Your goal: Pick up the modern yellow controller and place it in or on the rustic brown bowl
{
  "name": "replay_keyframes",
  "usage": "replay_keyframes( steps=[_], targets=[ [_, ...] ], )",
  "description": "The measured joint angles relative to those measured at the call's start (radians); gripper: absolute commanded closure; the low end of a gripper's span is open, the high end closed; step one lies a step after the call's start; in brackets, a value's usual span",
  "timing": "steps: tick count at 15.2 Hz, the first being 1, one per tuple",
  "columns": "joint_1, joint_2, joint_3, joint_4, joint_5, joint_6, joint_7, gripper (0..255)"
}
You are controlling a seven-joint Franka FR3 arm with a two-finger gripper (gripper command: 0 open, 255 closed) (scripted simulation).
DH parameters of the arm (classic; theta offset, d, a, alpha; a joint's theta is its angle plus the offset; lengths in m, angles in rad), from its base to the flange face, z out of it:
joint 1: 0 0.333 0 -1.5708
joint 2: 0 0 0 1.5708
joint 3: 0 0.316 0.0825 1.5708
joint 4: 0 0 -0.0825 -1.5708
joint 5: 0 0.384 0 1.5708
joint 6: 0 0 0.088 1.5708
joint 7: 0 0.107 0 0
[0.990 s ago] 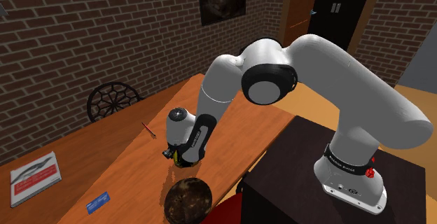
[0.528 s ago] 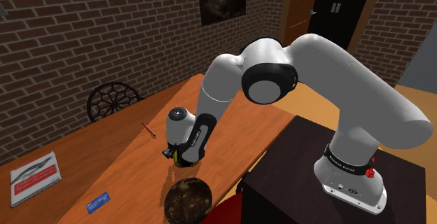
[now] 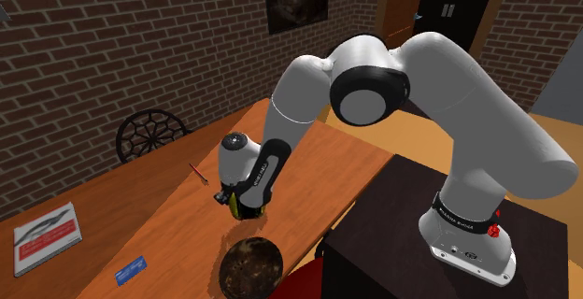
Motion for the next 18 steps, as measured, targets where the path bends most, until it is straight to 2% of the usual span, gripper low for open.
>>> replay_keyframes(
  steps=[12,13,14,15,16,18],
  targets=[
    [0.012,-0.146,-0.013,-0.059,-0.010,-0.085,-0.013,255],
    [0.012,-0.146,-0.013,-0.059,-0.010,-0.085,-0.013,0],
    [0.012,-0.146,-0.013,-0.059,-0.010,-0.085,-0.013,0],
    [-0.059,-0.156,0.056,-0.084,-0.003,-0.053,-0.064,0],
    [-0.189,-0.161,0.177,-0.120,-0.001,-0.007,-0.198,0],
    [-0.540,-0.114,0.484,-0.183,-0.028,0.056,-0.540,0]
  ],
)
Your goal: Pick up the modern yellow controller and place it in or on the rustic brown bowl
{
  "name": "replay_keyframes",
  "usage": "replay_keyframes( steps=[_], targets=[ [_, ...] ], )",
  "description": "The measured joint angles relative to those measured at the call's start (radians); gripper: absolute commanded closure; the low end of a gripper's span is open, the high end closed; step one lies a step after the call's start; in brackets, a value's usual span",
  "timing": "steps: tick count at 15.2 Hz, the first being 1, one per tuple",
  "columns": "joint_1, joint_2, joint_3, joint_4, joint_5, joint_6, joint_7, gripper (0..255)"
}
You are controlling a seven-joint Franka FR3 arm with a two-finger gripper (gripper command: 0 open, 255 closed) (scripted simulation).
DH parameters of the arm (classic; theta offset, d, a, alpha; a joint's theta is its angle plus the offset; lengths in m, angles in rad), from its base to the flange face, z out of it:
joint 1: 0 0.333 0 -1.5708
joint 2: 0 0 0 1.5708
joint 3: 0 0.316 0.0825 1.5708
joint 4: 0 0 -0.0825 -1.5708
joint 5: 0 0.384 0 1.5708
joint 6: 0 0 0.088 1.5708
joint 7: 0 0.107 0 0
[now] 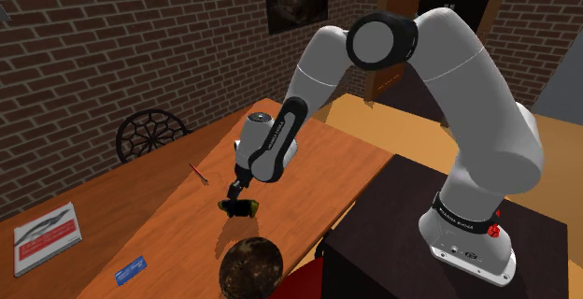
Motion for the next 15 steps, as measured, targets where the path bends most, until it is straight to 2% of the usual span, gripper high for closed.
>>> replay_keyframes(
  steps=[1,2,3,4,6,11,15],
  targets=[
    [-0.179,0.046,0.147,-0.018,-0.034,-0.010,-0.172,0],
    [-0.325,0.098,0.260,-0.019,-0.070,-0.041,-0.322,0],
    [-0.395,0.135,0.315,-0.007,-0.092,-0.062,-0.405,0],
    [-0.426,0.160,0.339,0.005,-0.104,-0.071,-0.448,0],
    [-0.438,0.192,0.352,0.022,-0.116,-0.070,-0.480,0],
    [-0.399,0.249,0.332,0.074,-0.123,-0.057,-0.486,0],
    [-0.396,0.253,0.330,0.076,-0.124,-0.055,-0.486,0]
  ],
)
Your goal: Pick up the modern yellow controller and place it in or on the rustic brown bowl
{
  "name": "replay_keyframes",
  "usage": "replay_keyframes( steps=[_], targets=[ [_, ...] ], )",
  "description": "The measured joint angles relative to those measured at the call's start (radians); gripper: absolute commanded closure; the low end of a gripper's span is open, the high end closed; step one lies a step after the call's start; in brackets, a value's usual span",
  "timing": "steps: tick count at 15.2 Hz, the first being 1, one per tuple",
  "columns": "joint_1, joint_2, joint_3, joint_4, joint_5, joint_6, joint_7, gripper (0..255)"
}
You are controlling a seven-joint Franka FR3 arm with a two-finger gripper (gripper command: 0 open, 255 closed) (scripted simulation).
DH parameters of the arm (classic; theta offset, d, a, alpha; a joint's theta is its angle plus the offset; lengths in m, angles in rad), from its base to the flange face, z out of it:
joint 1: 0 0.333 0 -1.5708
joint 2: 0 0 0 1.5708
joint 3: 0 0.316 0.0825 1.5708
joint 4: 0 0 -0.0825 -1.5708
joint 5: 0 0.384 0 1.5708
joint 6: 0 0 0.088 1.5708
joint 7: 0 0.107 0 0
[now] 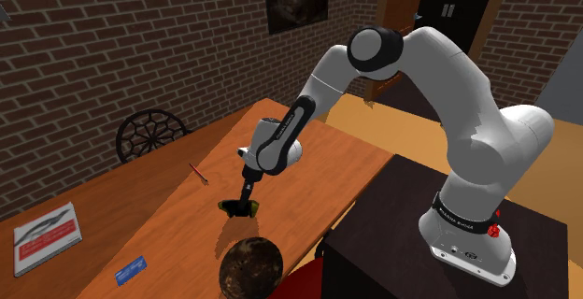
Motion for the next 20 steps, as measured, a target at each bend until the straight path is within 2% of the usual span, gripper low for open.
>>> replay_keyframes(
  steps=[1,2,12,20],
  targets=[
    [0.000,0.000,0.000,0.000,0.000,0.000,0.000,0],
    [0.000,0.000,0.000,0.000,0.000,0.000,0.000,255],
    [0.000,0.000,0.001,0.000,0.000,-0.001,0.000,255],
    [-0.029,-0.082,0.038,-0.046,0.016,-0.036,0.020,255]
  ],
)
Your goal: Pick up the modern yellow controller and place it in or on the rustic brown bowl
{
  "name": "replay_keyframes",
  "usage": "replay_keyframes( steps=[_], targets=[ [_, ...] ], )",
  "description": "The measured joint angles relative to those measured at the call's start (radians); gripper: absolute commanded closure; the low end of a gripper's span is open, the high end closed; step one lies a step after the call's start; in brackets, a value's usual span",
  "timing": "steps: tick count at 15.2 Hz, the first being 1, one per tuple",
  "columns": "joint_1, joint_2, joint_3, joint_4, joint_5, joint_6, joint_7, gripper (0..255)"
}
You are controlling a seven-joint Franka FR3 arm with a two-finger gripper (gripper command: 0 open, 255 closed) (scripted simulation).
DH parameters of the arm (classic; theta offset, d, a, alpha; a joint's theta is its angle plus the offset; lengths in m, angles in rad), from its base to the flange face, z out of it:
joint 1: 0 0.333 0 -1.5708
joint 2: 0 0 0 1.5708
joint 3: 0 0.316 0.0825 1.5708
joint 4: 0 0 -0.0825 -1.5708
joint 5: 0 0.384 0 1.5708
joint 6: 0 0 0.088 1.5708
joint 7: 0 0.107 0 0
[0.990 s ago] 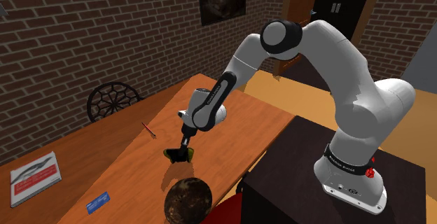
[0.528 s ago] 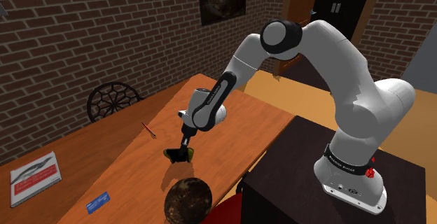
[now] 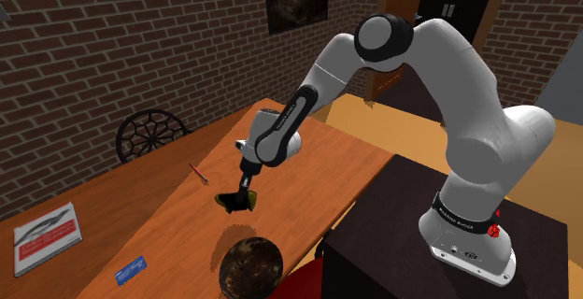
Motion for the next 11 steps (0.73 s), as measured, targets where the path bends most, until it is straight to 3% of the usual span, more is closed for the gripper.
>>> replay_keyframes(
  steps=[11],
  targets=[
    [-0.068,-0.124,0.080,-0.052,0.032,-0.077,0.019,255]
  ],
)
